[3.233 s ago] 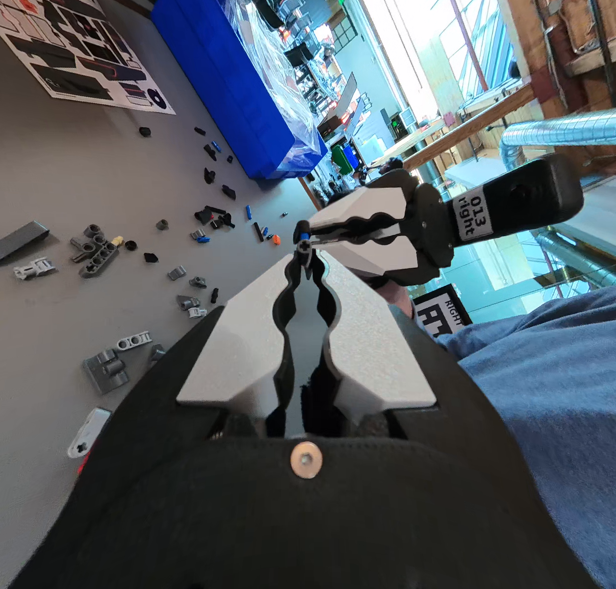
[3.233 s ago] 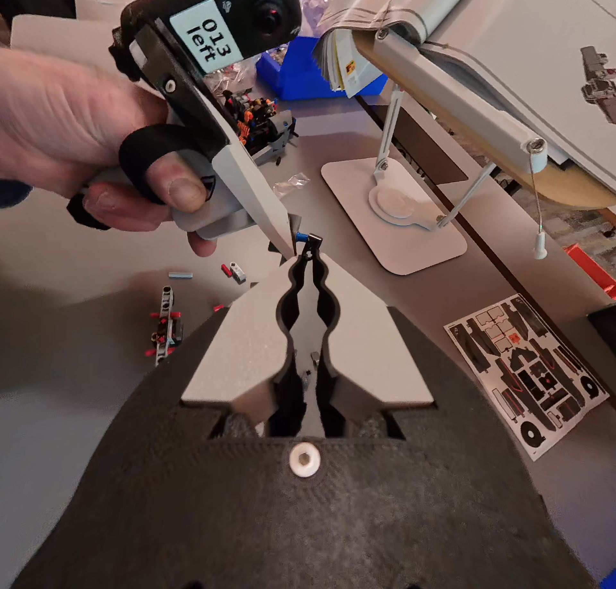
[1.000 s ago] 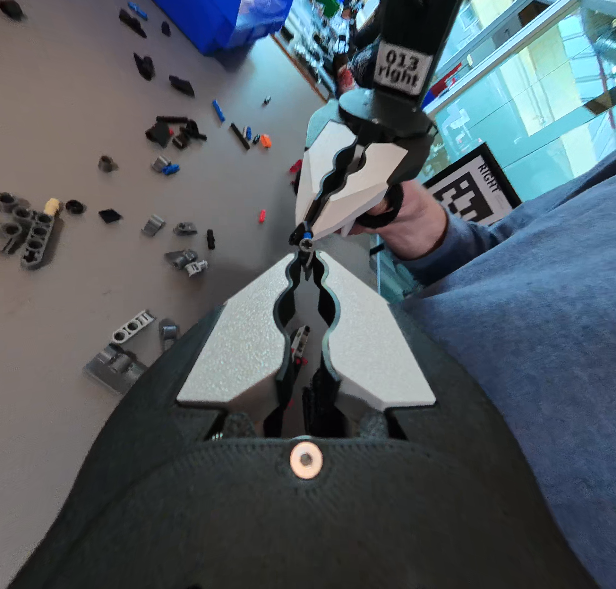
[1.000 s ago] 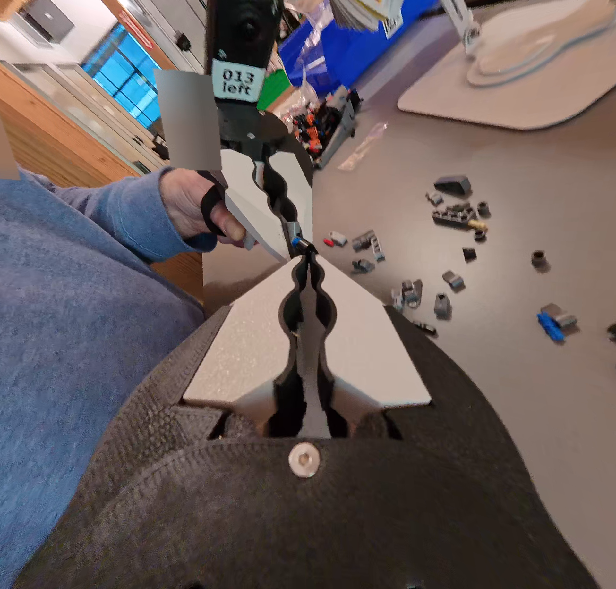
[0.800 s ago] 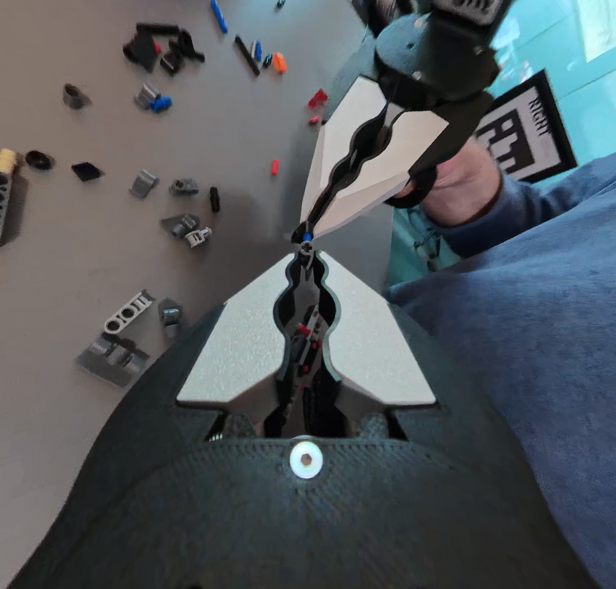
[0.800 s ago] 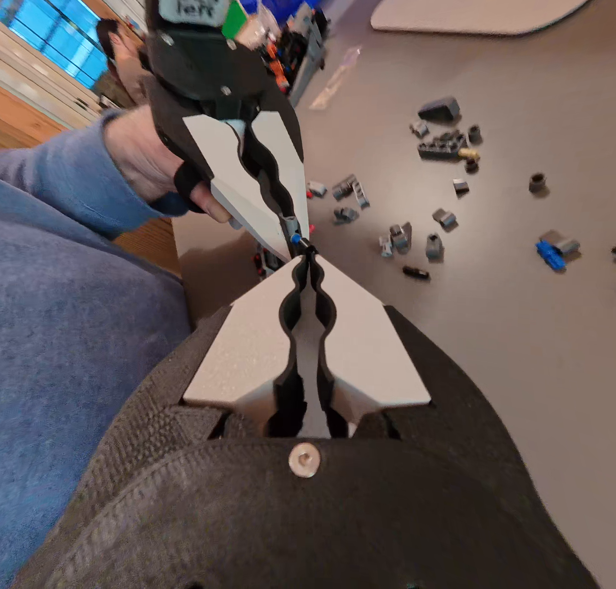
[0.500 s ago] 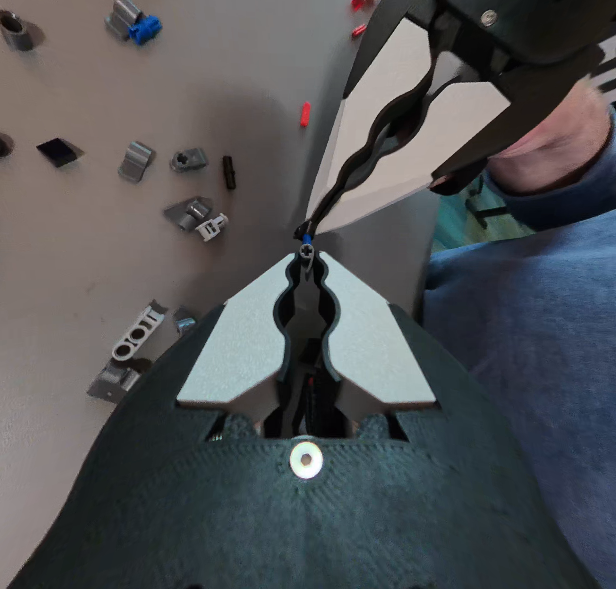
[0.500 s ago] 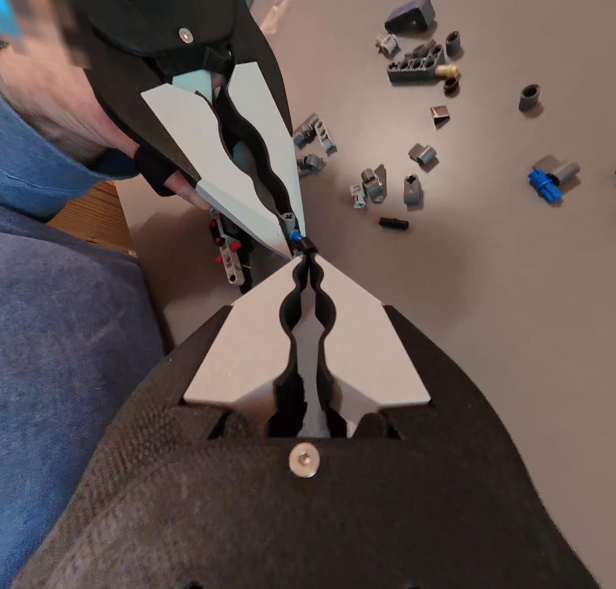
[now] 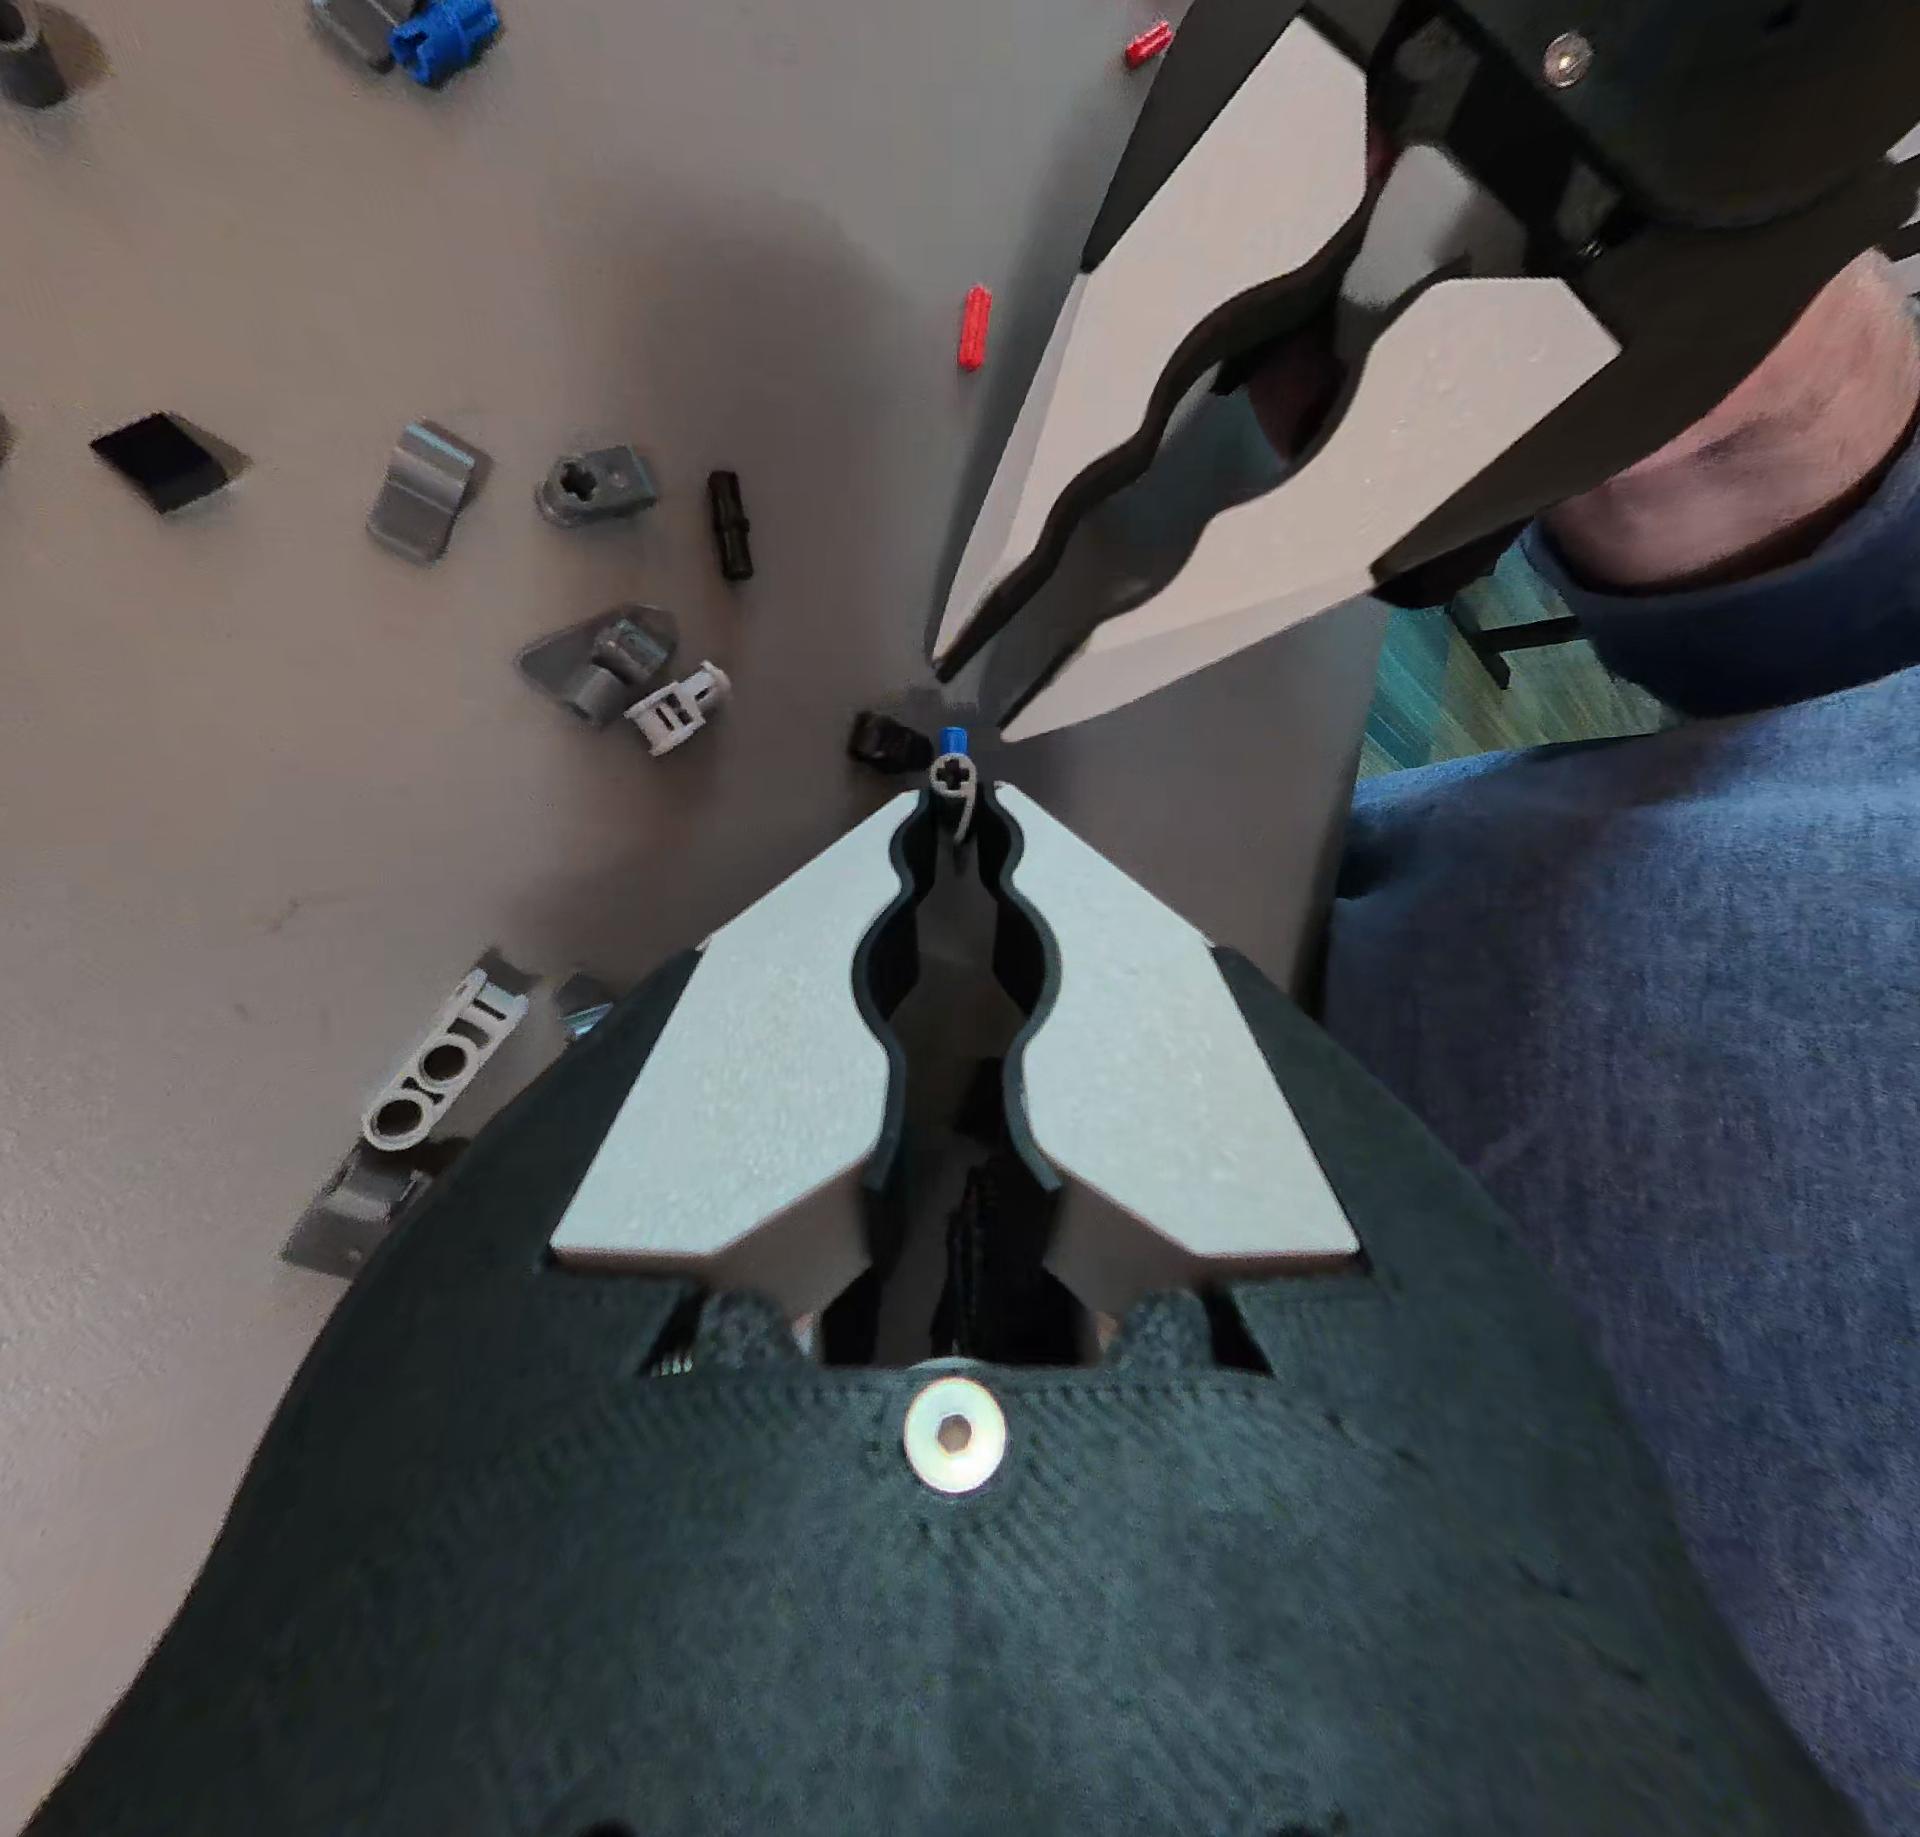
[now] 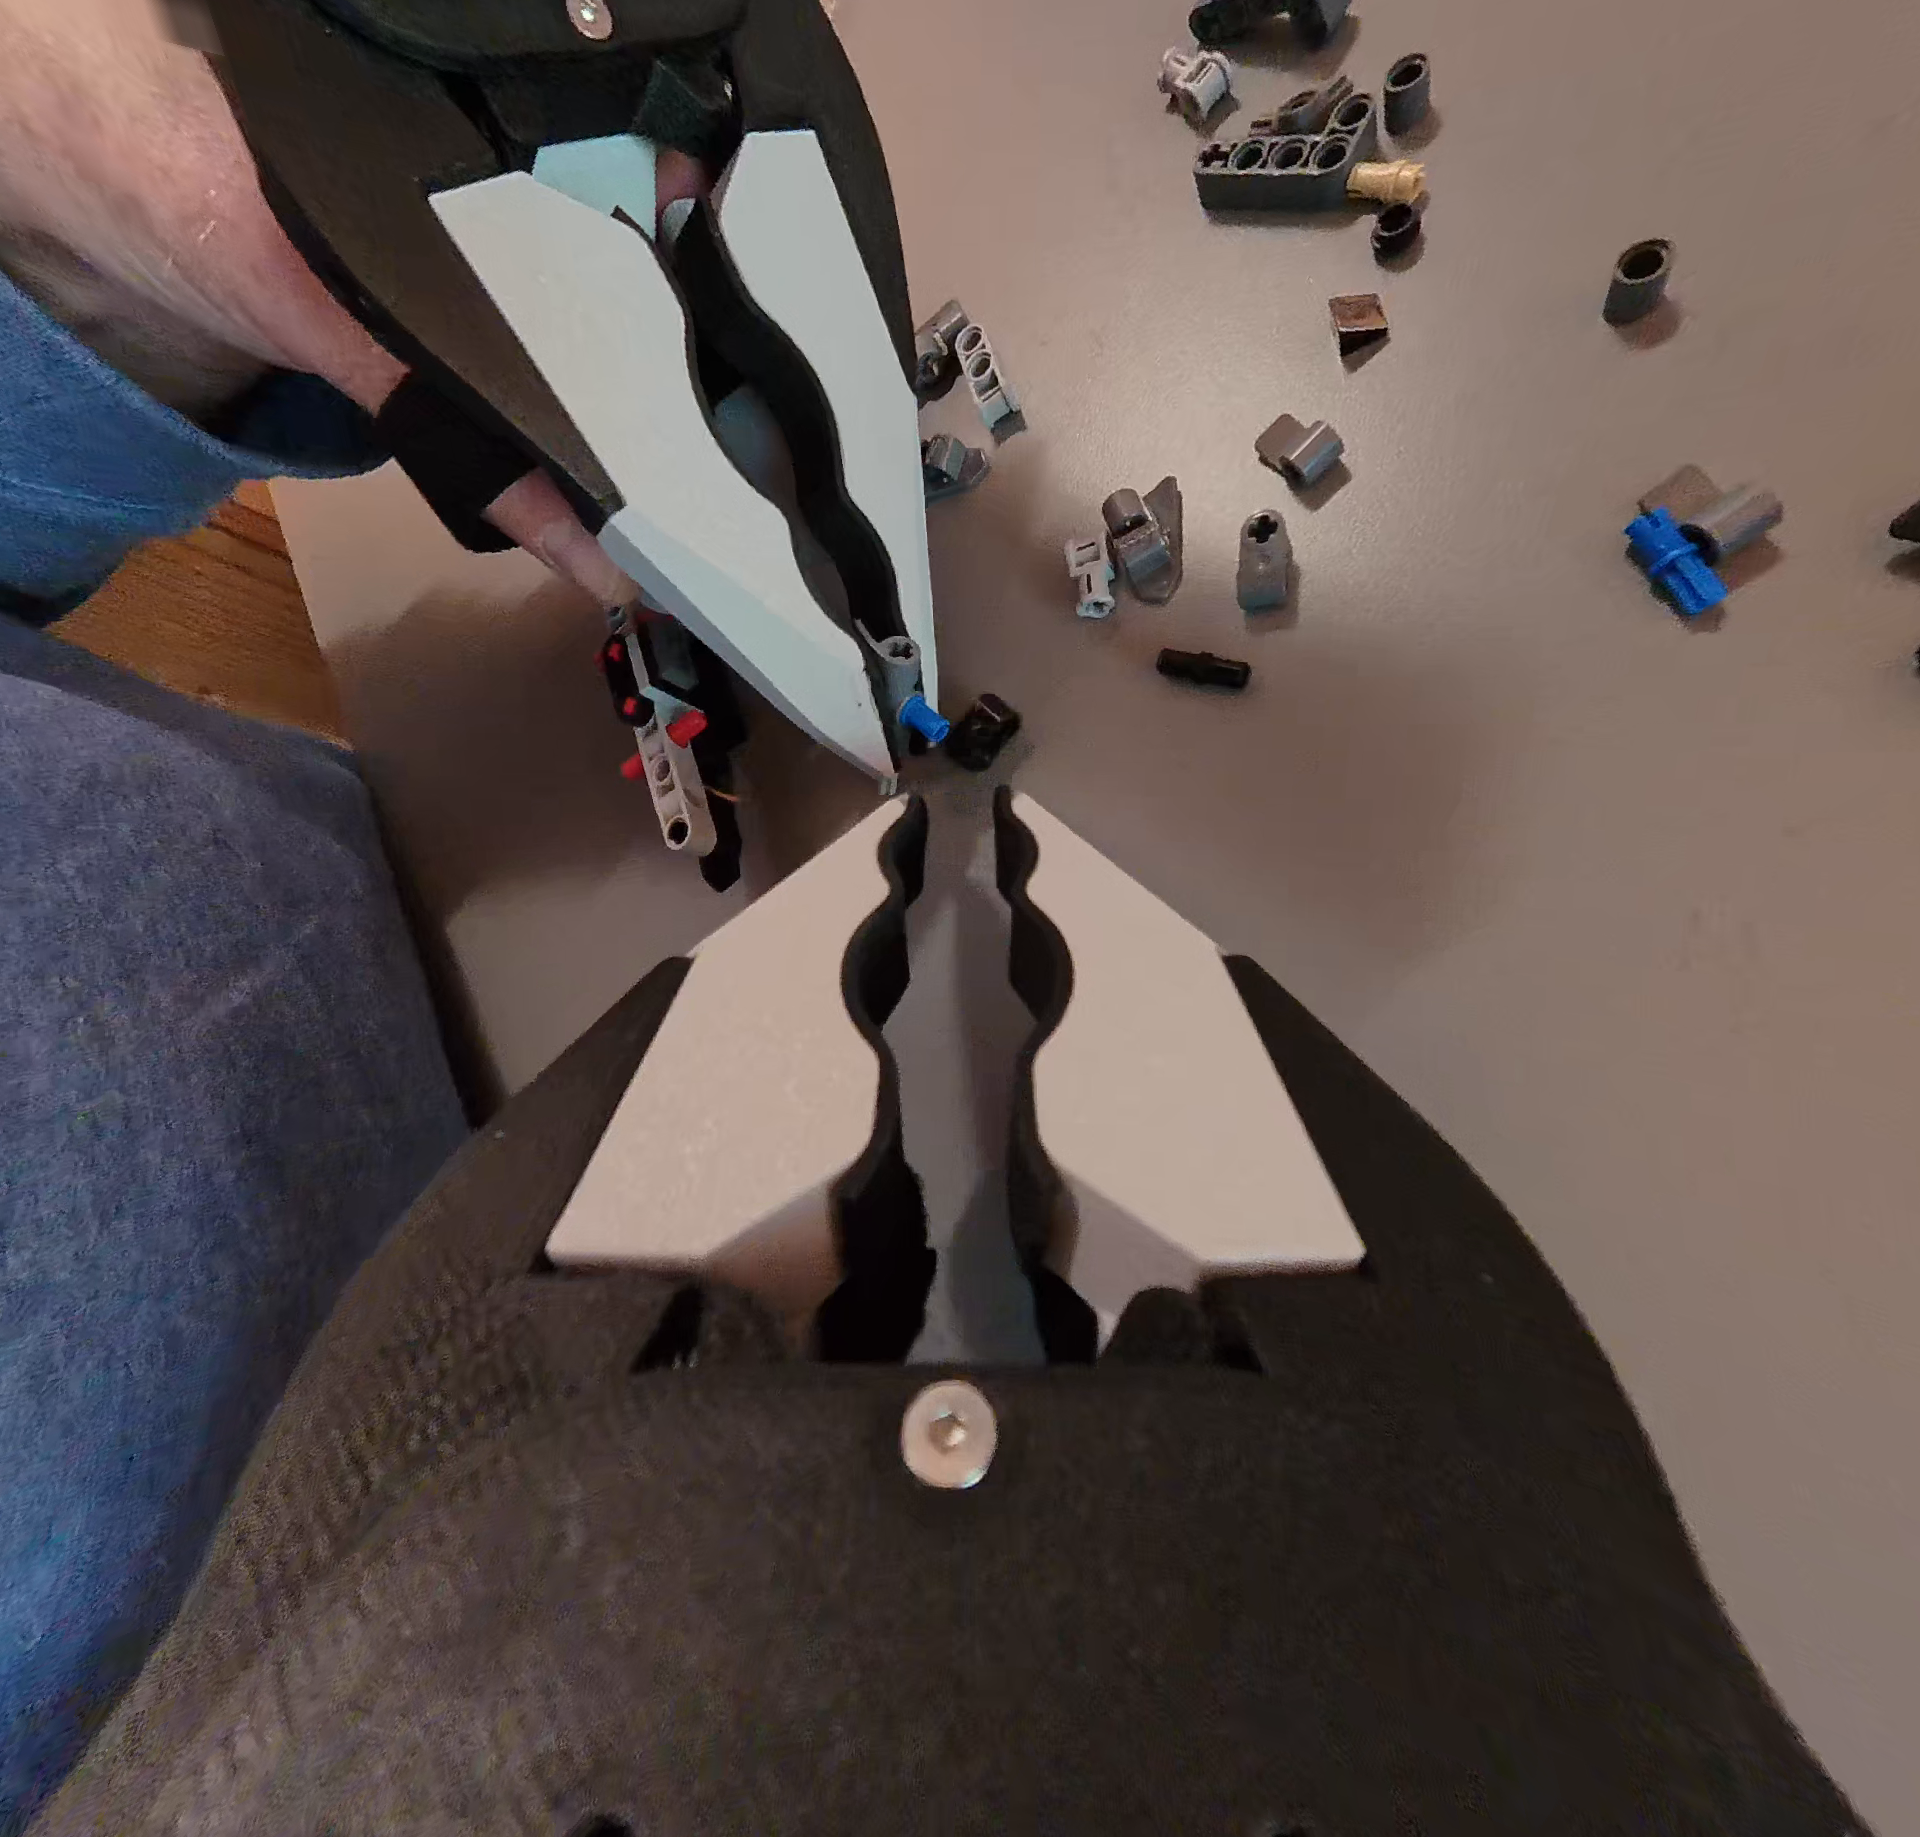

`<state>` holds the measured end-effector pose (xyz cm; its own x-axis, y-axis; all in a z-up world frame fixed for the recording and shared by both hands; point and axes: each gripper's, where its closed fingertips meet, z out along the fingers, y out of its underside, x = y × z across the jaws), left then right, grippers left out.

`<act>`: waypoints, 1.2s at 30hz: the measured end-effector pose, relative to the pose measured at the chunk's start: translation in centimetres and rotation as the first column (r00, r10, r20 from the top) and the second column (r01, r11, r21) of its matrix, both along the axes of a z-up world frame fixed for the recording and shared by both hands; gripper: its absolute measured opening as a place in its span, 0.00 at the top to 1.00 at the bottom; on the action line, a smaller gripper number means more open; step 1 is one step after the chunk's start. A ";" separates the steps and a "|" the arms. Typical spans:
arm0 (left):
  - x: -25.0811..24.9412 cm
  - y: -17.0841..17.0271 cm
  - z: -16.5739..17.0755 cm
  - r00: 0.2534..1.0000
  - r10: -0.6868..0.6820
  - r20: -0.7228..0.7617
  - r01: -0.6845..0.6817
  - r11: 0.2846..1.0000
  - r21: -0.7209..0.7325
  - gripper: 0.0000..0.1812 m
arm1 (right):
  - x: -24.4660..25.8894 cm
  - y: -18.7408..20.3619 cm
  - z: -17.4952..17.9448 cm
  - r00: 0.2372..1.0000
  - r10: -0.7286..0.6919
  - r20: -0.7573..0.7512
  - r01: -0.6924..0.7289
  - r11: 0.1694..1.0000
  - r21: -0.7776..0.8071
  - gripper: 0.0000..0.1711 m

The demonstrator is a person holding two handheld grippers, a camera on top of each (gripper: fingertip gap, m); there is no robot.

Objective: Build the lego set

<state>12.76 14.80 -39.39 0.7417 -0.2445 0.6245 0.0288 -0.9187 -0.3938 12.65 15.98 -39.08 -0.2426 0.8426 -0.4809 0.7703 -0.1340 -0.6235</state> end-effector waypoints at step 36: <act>-2.4 0.2 2.1 0.941 0.213 0.265 -0.228 0.973 0.028 0.96 | -3.7 0.2 2.1 0.973 -0.055 -0.226 0.076 0.994 0.084 0.98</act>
<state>10.32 15.00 -37.28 0.5964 -0.1343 0.7914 0.3359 -0.8537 -0.3980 8.92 16.18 -36.96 -0.2782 0.8978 -0.3413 0.6017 -0.1141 -0.7905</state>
